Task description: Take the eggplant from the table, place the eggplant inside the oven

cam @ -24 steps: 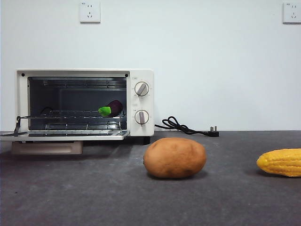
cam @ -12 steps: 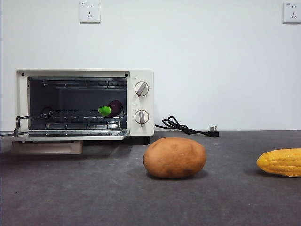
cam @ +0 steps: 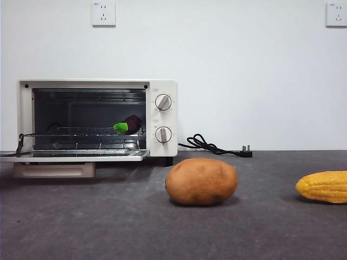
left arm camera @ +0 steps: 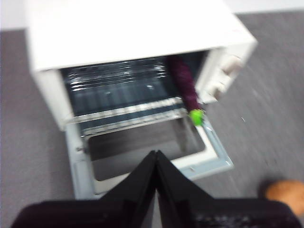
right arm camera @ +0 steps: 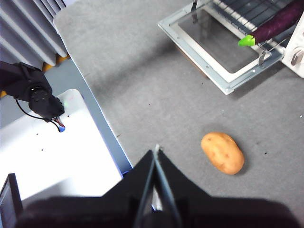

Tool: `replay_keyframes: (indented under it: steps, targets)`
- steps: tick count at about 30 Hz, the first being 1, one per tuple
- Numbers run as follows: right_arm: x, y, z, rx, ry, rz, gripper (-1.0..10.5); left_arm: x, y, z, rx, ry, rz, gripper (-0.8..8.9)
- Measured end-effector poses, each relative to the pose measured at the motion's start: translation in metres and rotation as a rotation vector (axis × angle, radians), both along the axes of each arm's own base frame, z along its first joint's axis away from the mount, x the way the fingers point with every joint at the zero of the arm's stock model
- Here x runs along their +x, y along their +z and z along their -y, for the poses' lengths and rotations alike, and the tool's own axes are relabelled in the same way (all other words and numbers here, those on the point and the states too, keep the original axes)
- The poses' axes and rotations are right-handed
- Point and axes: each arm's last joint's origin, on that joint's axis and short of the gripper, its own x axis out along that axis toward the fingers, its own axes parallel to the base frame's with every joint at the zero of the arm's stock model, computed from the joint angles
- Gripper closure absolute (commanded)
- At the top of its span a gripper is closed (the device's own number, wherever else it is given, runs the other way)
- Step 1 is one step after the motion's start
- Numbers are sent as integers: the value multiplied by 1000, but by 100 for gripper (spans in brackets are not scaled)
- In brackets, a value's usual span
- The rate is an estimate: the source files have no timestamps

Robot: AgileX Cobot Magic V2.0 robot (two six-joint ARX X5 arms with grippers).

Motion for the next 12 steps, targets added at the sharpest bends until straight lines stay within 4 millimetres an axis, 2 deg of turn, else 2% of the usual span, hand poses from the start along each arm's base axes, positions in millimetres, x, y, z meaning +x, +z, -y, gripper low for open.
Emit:
replay_keyframes:
  steps: [3, 6, 12]
  targets:
    - [-6, 3, 5, 15, 0, 18, 958, 18, -11, -35, -82, 57, -16, 820]
    - [-9, 5, 8, 14, -7, 33, 958, 35, -30, -61, -138, 104, -81, 820]
    - [-8, 4, 10, -29, -59, 59, 958, 77, -85, -87, -224, 96, -259, 820]
